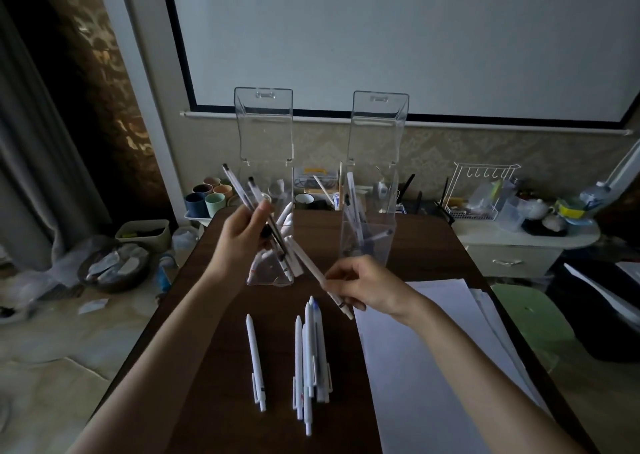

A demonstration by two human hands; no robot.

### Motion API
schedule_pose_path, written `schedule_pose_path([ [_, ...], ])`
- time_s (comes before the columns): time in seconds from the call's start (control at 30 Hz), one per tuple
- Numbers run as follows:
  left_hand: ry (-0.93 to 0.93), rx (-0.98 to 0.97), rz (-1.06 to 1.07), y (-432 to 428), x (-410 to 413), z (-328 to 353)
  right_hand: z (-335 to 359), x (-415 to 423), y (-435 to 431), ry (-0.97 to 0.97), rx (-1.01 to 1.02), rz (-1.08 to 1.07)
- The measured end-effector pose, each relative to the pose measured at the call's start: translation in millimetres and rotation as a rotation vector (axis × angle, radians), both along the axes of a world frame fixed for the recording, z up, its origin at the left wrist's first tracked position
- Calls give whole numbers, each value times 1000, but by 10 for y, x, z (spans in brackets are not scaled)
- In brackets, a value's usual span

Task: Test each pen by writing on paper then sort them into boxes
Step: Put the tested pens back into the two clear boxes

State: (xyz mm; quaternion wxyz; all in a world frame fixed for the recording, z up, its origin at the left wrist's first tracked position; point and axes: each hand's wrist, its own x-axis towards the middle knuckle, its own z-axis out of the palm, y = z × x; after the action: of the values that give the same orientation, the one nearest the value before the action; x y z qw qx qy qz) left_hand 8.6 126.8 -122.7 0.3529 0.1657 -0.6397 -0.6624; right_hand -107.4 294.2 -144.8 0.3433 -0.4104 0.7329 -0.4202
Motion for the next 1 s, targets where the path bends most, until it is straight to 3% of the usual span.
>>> schedule_pose_path([
  [0.13,-45,-175,73,-197,201,-12,19,-5,-135,39,-134,-115],
  [0.3,-131,-214,161,-334,392,-98,399,36,-812,103,-467,-216],
  [0.4,-148,-218,161,-387,492,-100,601,54,-1209,150,-559,-293],
  [0.53,-170,-276,185,-418,543,-94,497,18,-1457,271,-356,-324],
  [0.63,-189,-315,161,-417,459,-136,314,-41,-1310,284,-318,-371],
  [0.8,-194,-364,53,-268,103,-7,120,-238,-521,301,-348,-479],
  [0.93,-80,-436,-5,-42,-421,282,-20,-417,60,359,-280,-525],
  [1.0,-22,-382,-12,44,-702,392,-85,-464,236,360,-240,-555],
])
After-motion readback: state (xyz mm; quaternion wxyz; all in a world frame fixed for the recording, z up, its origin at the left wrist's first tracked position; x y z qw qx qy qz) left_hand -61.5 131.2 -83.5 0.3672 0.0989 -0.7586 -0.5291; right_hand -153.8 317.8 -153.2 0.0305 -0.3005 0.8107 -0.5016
